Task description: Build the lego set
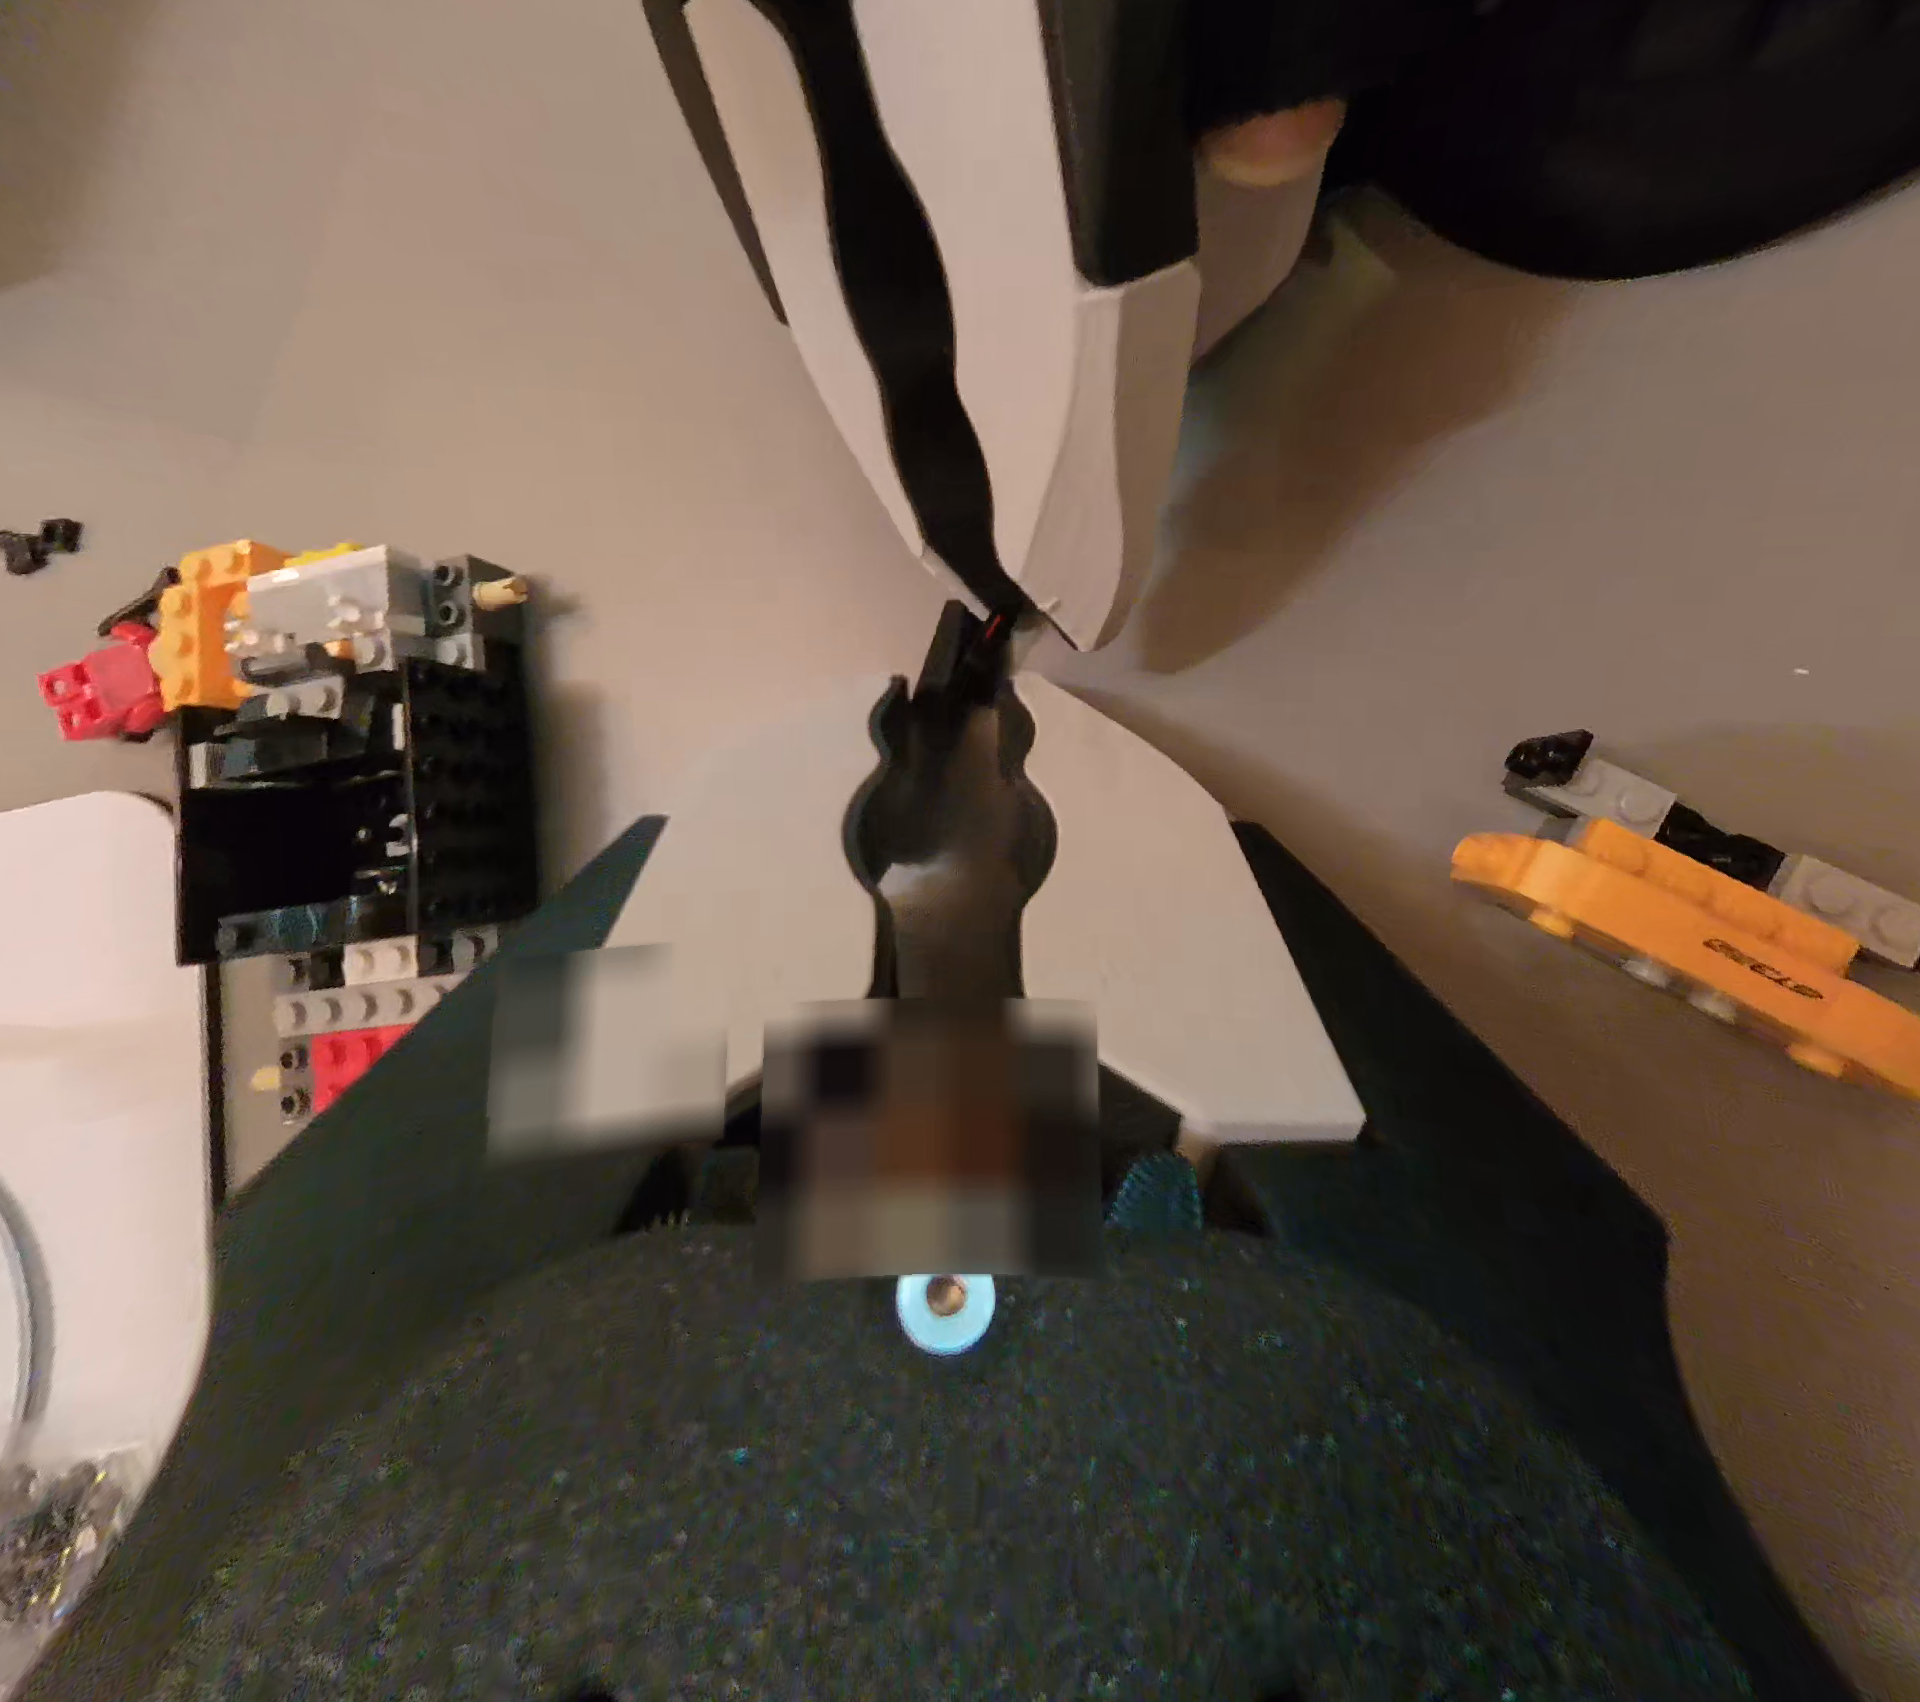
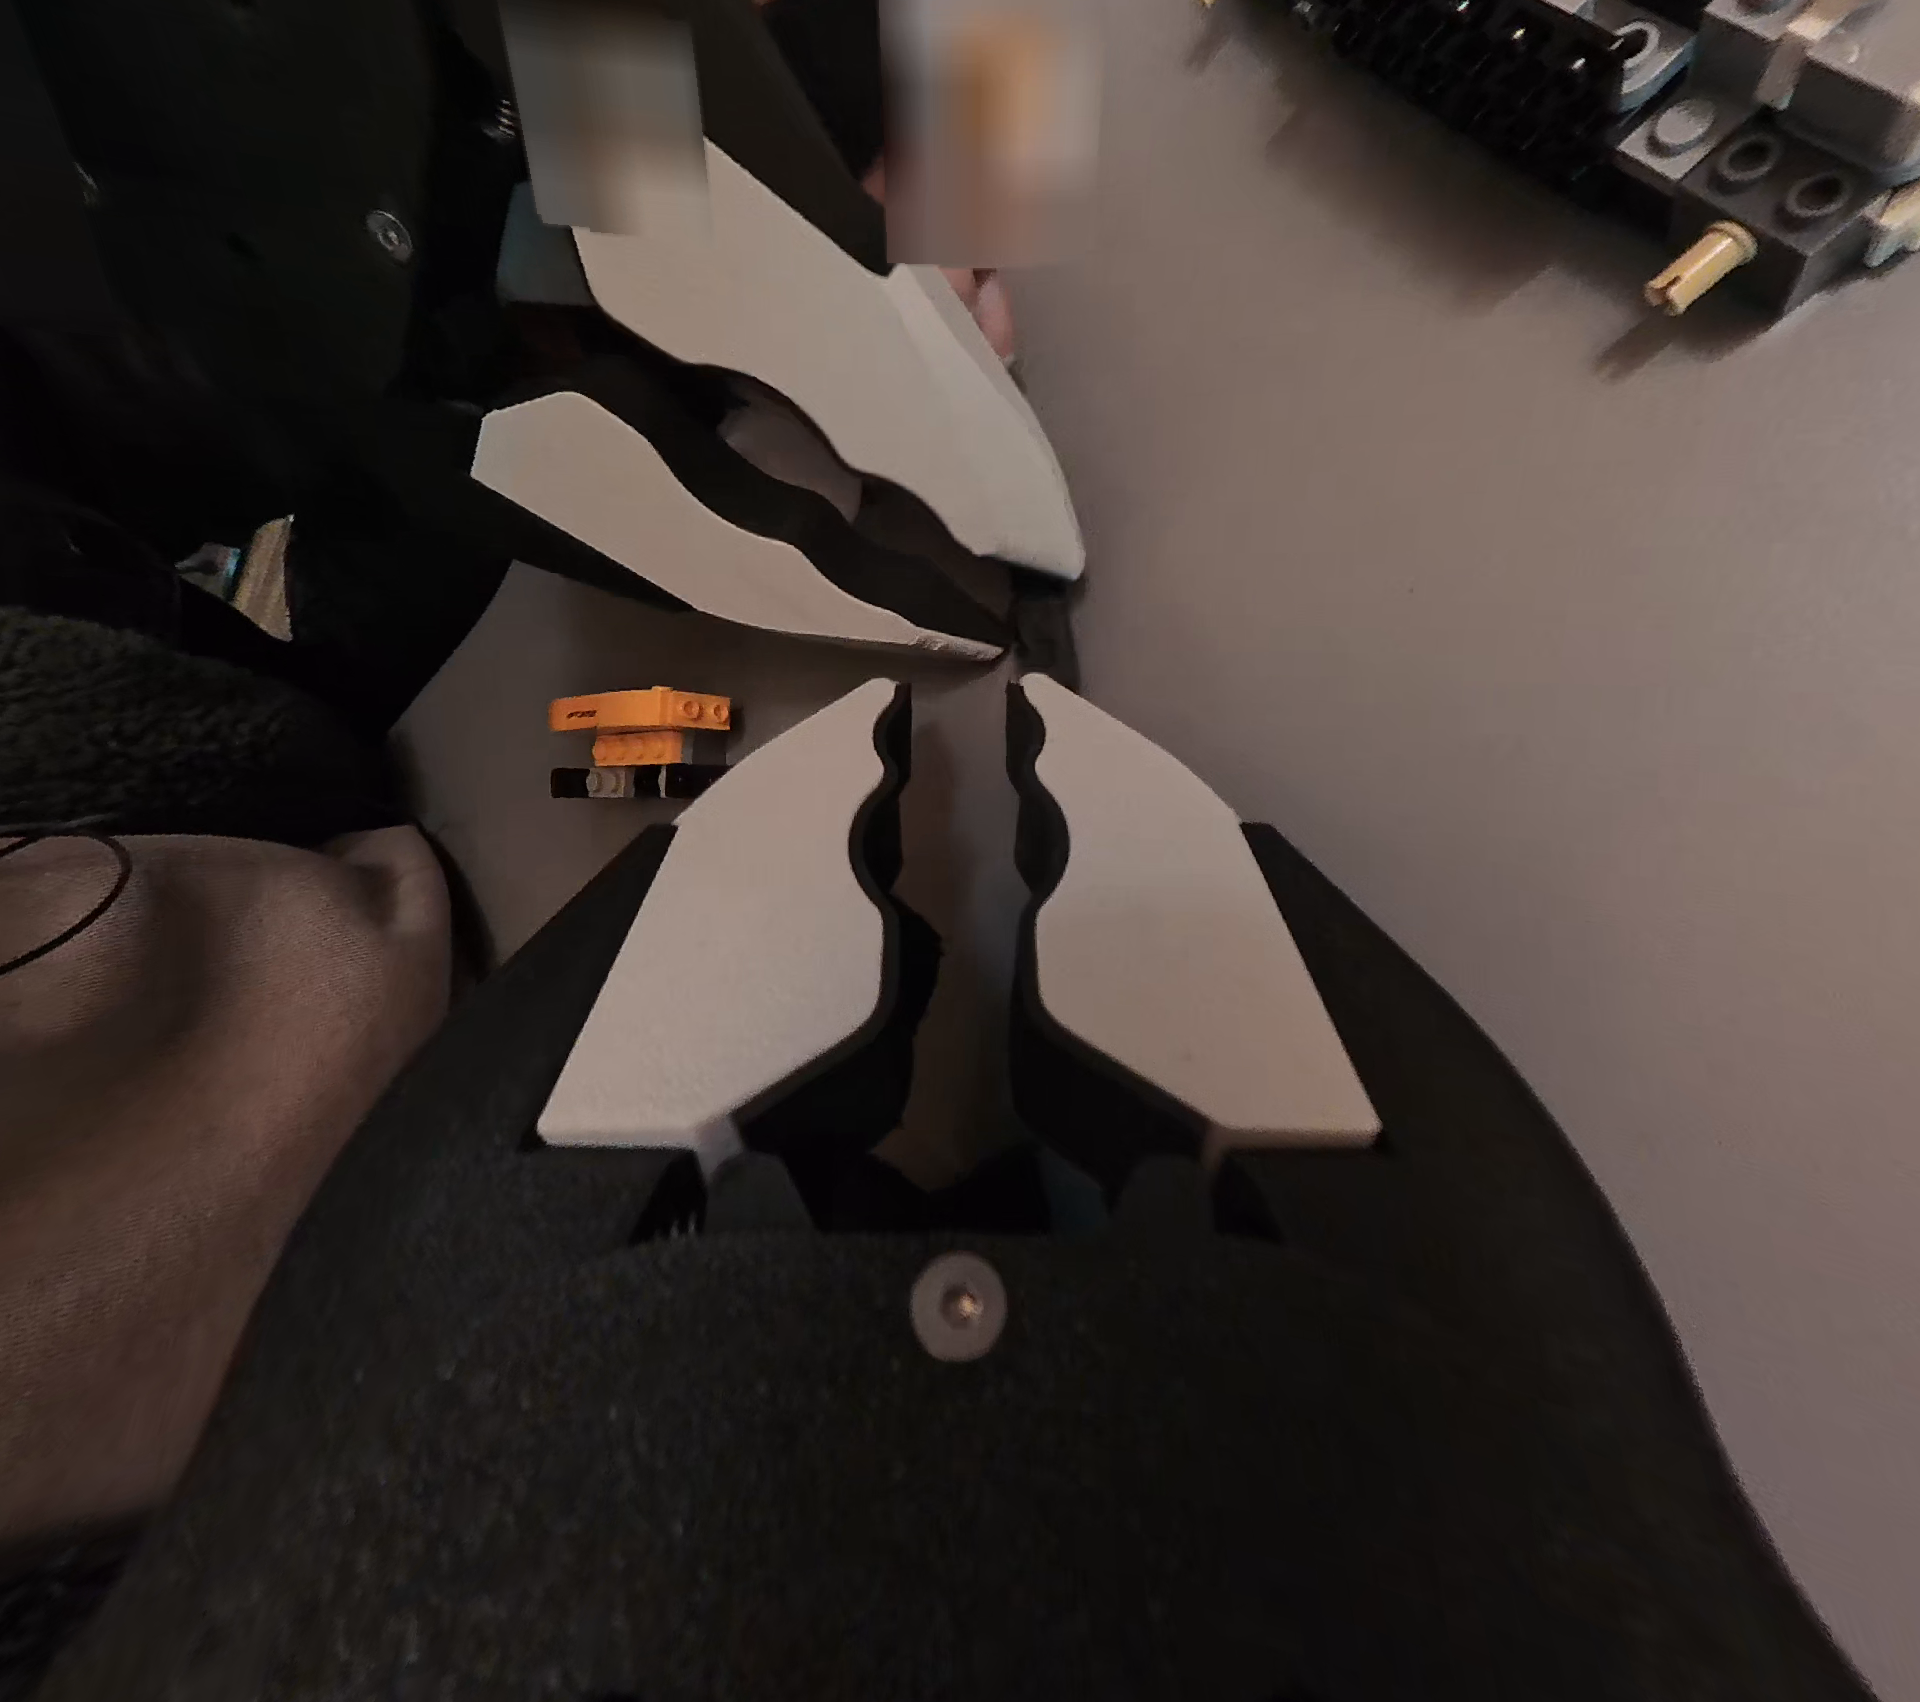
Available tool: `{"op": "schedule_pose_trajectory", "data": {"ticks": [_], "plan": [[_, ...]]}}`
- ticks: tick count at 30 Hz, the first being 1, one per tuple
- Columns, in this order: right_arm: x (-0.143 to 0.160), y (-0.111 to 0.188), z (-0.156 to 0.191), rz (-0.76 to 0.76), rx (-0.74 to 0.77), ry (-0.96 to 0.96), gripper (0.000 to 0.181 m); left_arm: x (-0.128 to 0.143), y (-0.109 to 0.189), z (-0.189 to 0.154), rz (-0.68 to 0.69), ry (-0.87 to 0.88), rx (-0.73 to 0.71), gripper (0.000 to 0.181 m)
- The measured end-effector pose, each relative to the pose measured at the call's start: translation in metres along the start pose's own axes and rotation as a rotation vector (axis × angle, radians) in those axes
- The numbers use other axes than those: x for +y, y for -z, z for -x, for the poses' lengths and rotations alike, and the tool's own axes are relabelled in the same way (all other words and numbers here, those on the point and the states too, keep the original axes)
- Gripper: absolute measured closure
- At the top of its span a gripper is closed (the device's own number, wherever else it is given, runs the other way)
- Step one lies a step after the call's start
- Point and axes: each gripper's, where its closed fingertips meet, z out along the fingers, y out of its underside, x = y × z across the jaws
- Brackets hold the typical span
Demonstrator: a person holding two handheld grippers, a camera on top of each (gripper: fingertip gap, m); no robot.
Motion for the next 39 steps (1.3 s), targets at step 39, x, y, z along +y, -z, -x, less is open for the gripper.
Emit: {"op": "schedule_pose_trajectory", "data": {"ticks": [39], "plan": [[-0.004,0.002,0.006,-0.016,0.181,0.669,0.178,0.014,0.015,-0.017,-0.006,0.288,0.143,0.163]]}}
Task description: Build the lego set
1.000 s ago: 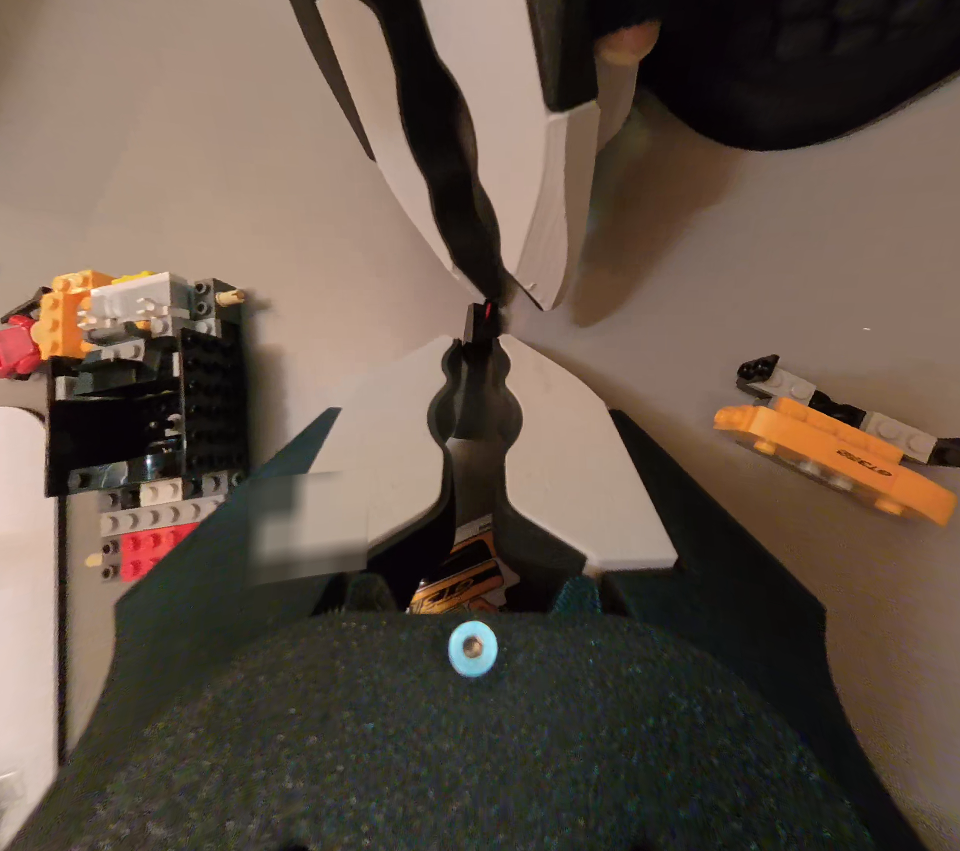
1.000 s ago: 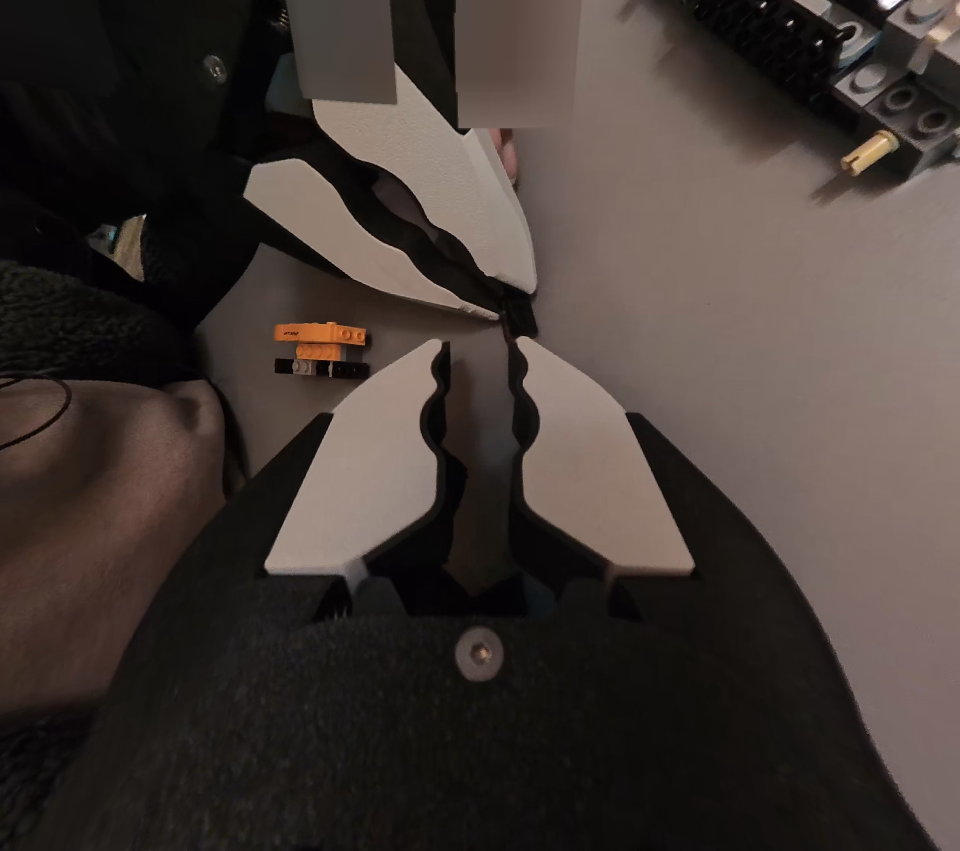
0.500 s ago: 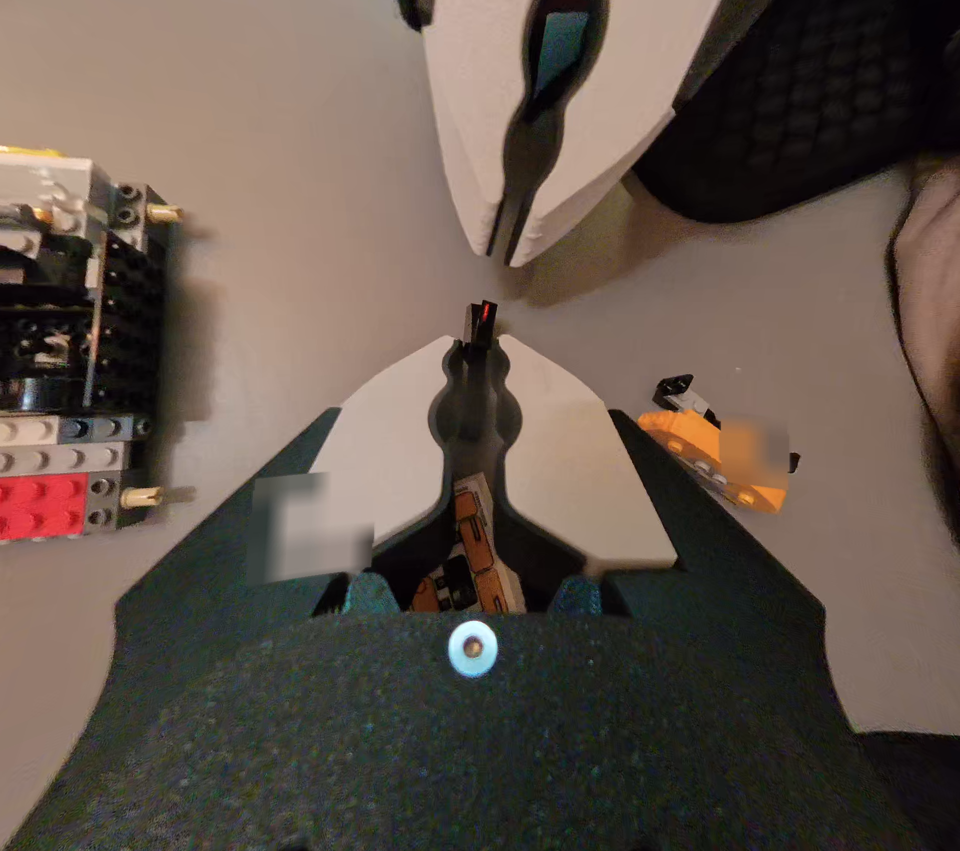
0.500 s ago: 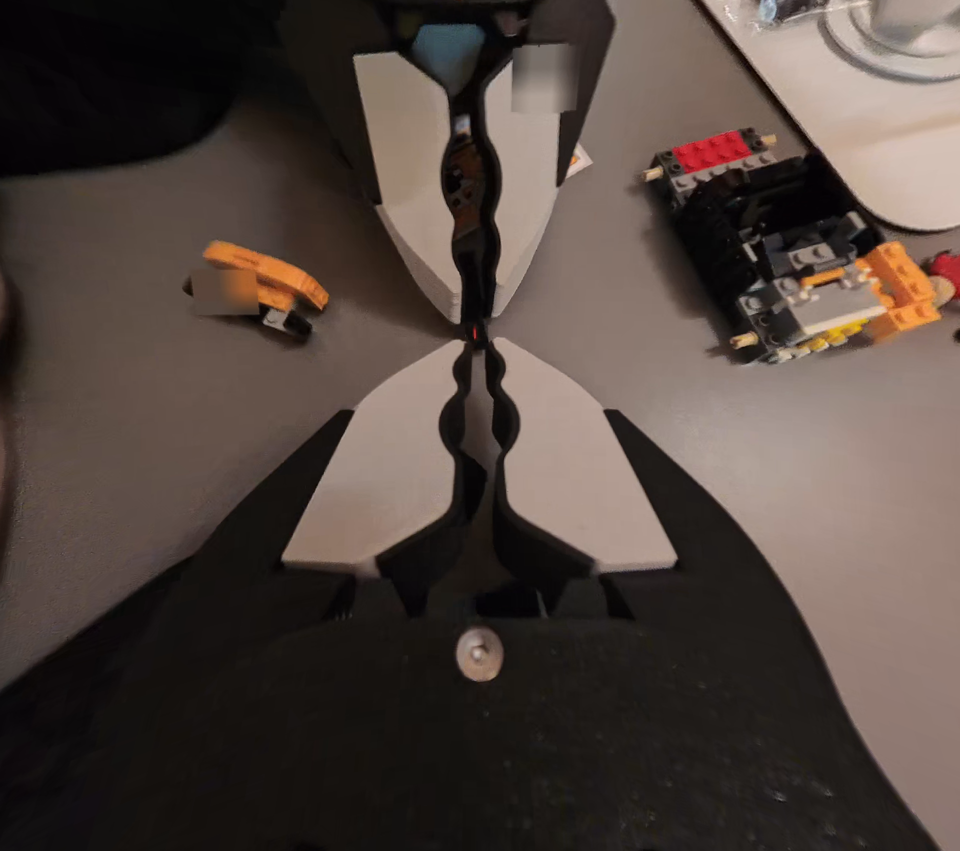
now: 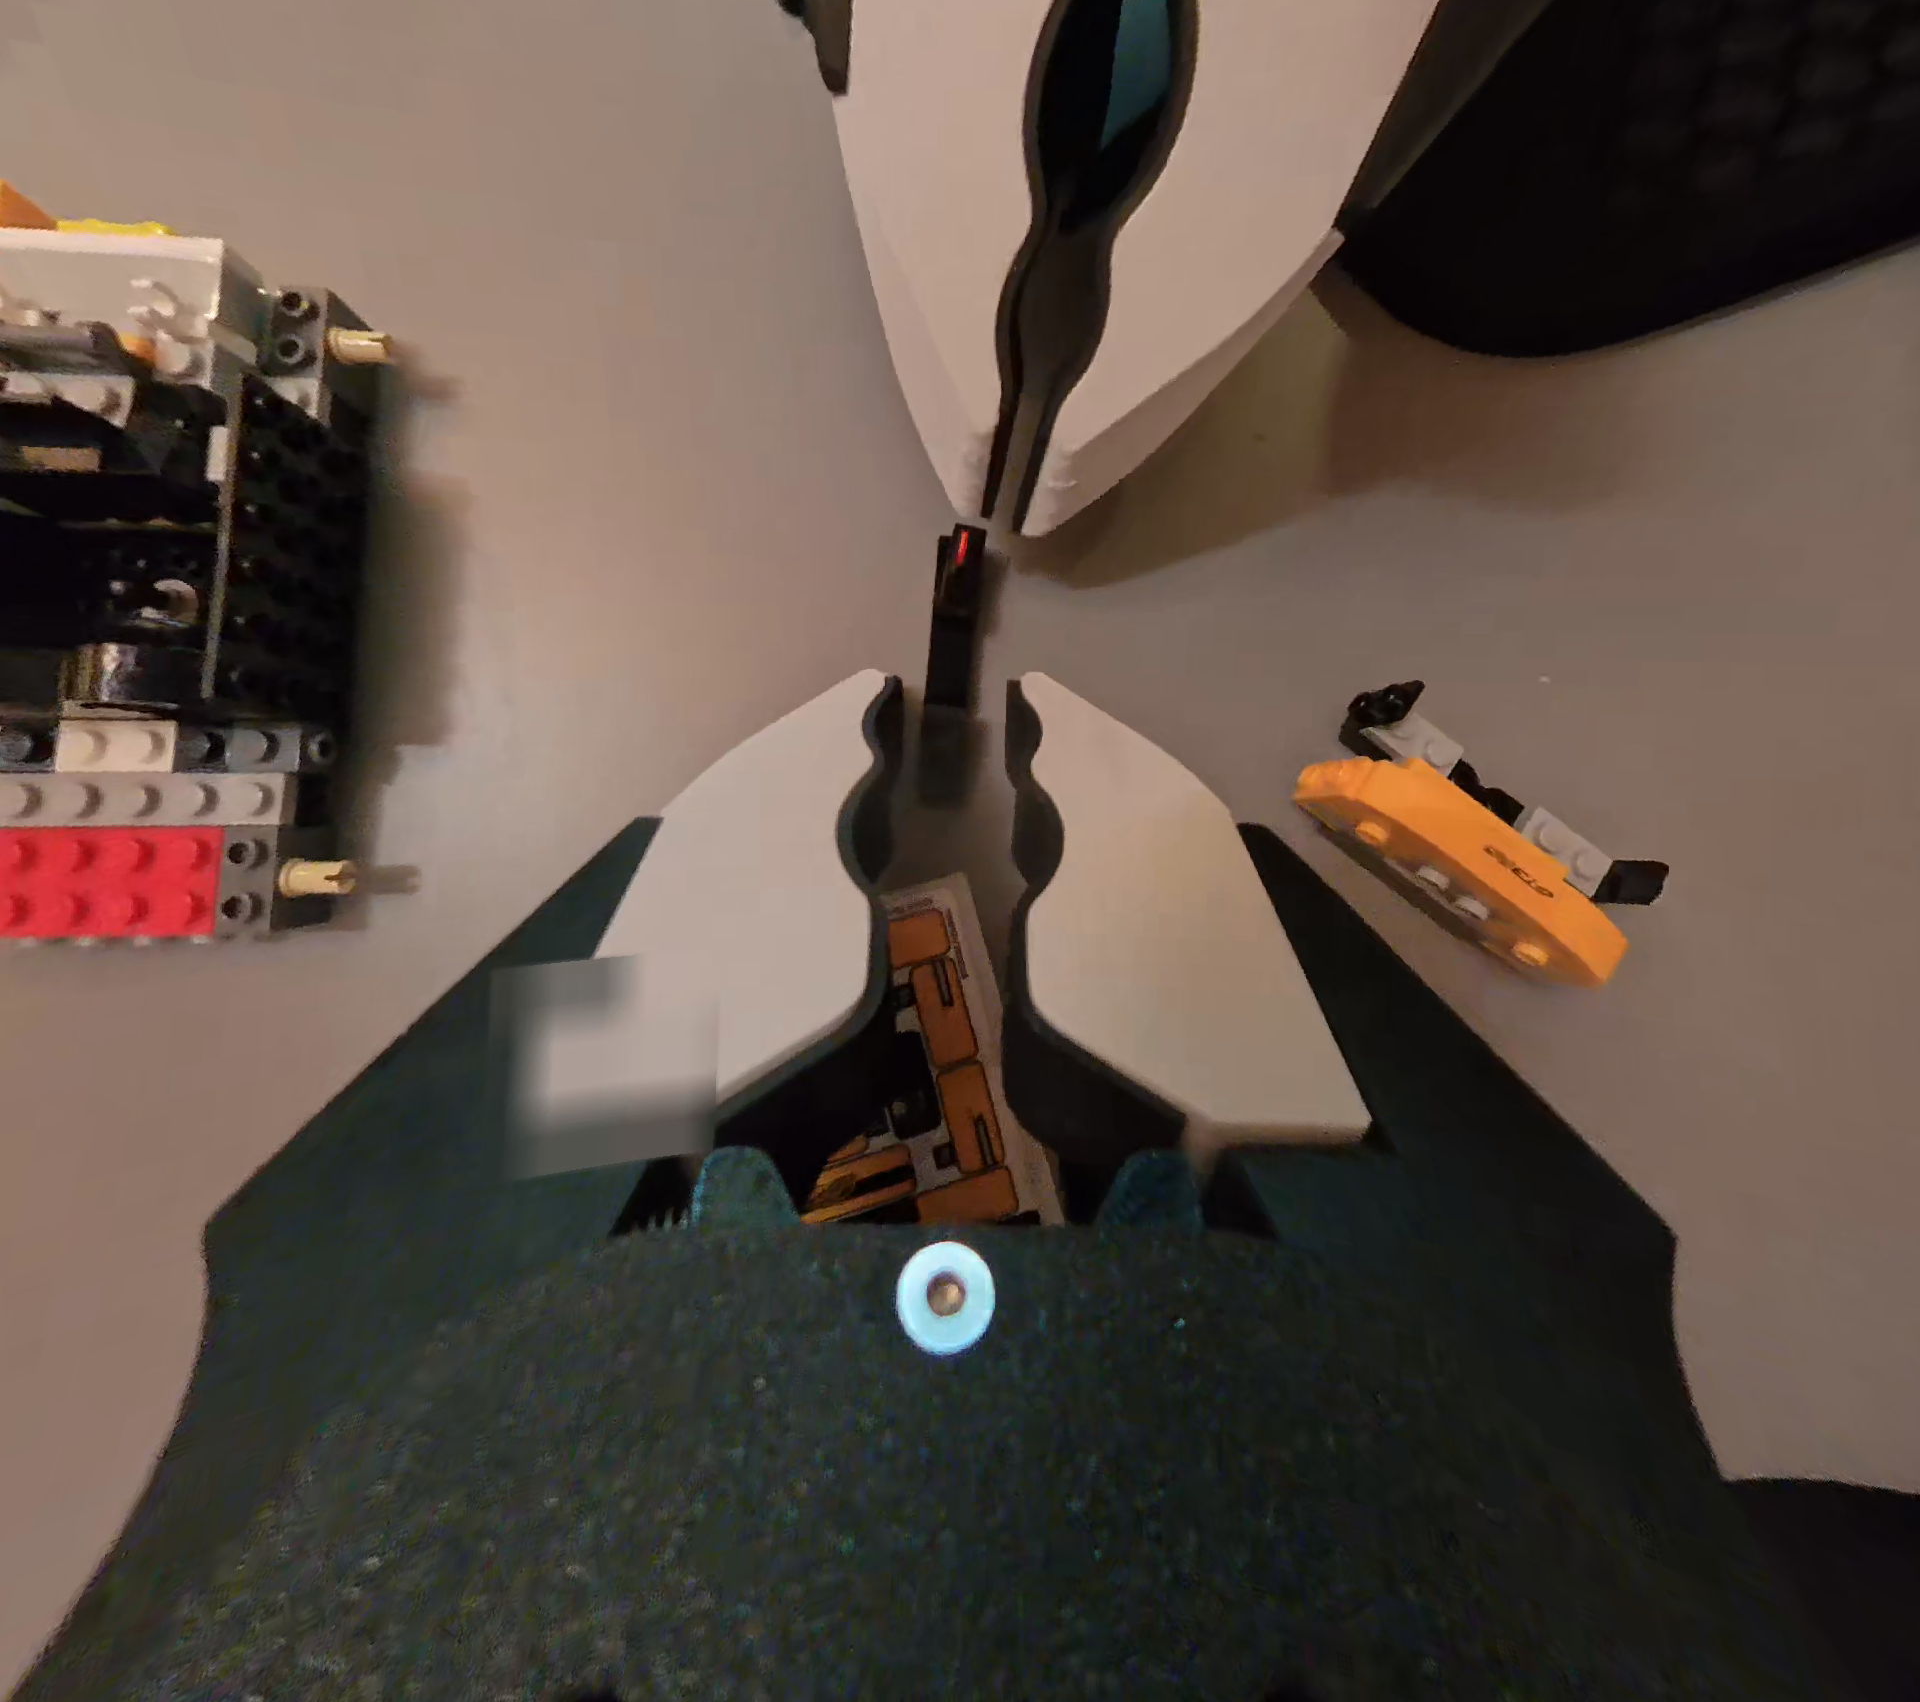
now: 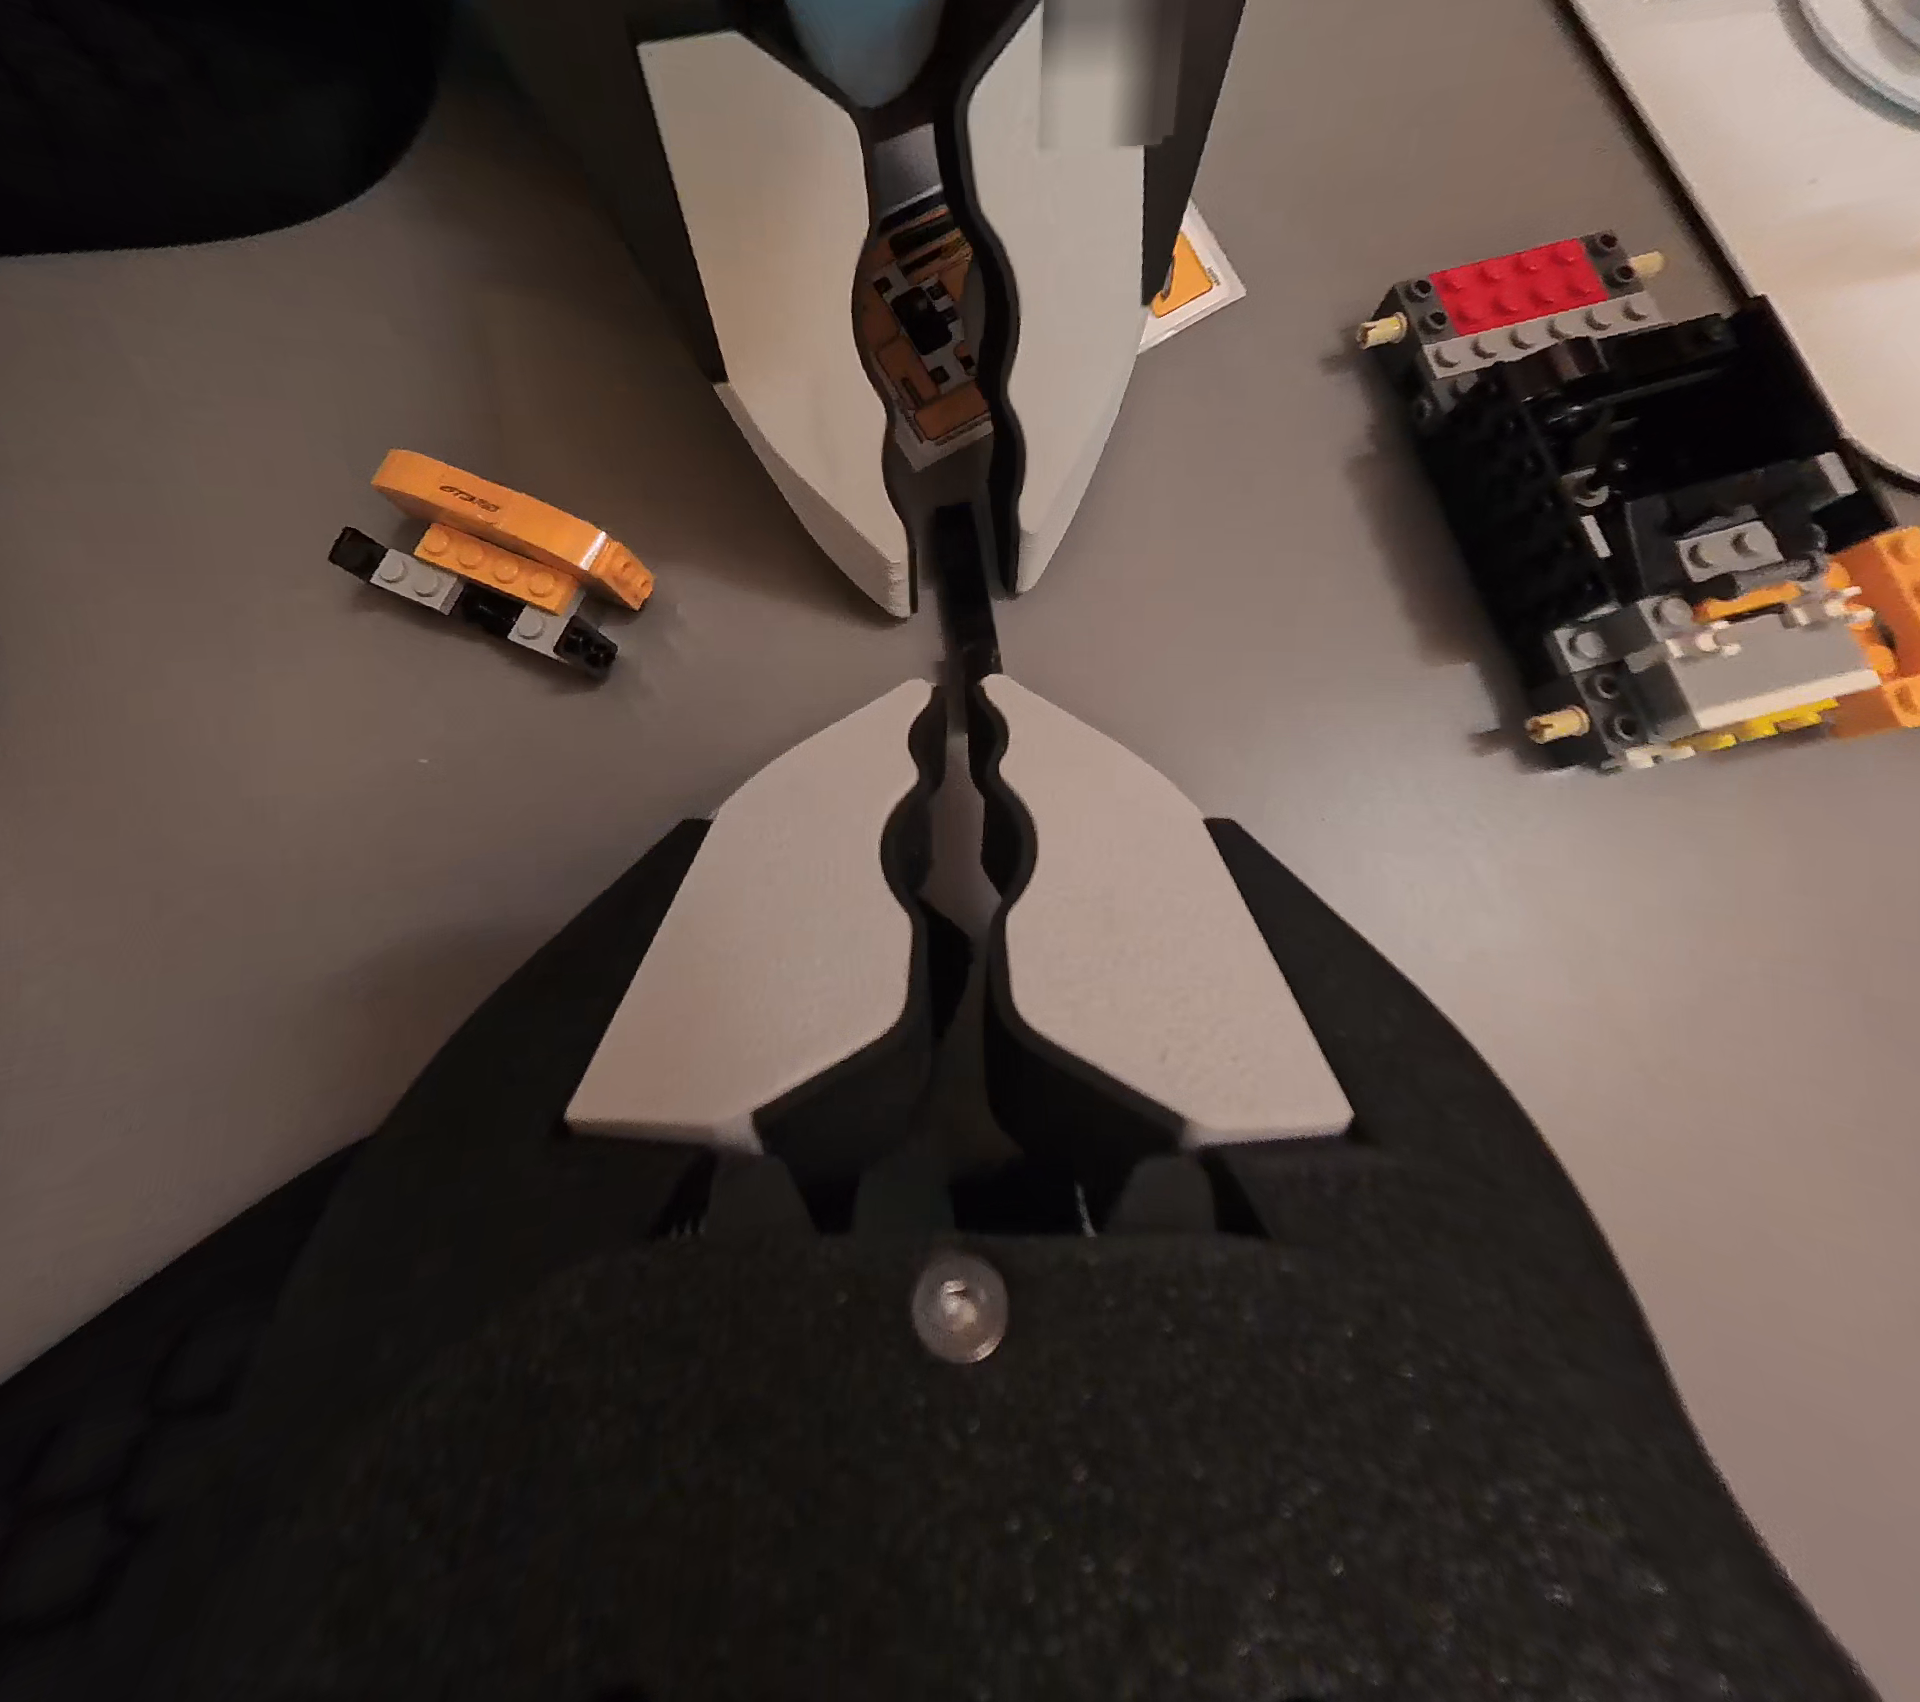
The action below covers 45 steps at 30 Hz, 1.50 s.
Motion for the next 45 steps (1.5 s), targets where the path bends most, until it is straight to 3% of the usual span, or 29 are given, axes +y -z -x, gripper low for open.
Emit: {"op": "schedule_pose_trajectory", "data": {"ticks": [6,24,31,45], "plan": [[0.0076,-0.0061,-0.0020,0.052,-0.005,0.016,0.178,0.0006,-0.0008,0.0007,0.002,-0.023,-0.013,0.173],[0.0093,-0.0037,-0.0003,0.062,-0.042,0.010,0.177,0.0001,-0.0018,-0.0021,-0.001,-0.029,0.000,0.173],[0.0082,-0.0059,-0.0003,0.065,-0.083,0.008,0.165,0.0000,-0.0020,-0.0022,0.001,-0.031,-0.006,0.173],[0.0111,-0.0073,-0.0008,0.086,-0.055,0.036,0.171,-0.0005,-0.0022,-0.0021,-0.001,-0.020,-0.007,0.173]]}}
